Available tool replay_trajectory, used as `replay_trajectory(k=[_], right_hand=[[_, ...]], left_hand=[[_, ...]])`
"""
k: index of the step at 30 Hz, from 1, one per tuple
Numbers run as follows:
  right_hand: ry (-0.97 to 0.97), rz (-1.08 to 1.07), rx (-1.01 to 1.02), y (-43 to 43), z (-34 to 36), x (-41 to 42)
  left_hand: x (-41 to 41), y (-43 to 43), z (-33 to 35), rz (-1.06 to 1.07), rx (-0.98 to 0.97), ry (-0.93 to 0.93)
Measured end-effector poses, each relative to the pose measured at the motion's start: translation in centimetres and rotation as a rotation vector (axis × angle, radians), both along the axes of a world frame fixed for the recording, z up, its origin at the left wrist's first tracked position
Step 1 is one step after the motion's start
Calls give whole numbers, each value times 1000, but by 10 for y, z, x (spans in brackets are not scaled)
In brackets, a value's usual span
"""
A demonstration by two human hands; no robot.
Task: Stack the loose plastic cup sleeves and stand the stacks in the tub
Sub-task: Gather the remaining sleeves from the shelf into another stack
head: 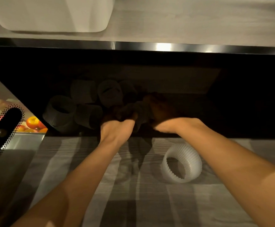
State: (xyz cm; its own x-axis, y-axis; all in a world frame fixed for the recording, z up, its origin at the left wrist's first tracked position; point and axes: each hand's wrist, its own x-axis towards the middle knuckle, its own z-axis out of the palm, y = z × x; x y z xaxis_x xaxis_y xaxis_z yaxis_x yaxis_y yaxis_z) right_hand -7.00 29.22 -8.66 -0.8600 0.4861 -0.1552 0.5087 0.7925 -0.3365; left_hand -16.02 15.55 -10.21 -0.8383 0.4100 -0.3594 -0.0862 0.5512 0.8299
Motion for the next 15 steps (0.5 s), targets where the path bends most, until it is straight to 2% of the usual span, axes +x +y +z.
replay_trajectory(k=[3, 5, 8, 11, 15], right_hand=[[-82, -32, -87, -9, 15, 14], [-162, -86, -155, -10, 22, 24], [-383, -107, -169, -7, 24, 35], [-287, -143, -128, -1, 26, 48], [-294, -132, -55, 2, 28, 63]], left_hand=[[7, -1, 7, -89, 11, -2], [10, 3, 10, -150, 85, 21], [13, 8, 16, -147, 135, 16], [15, 11, 19, -176, 127, 0], [25, 13, 25, -263, 120, 21]])
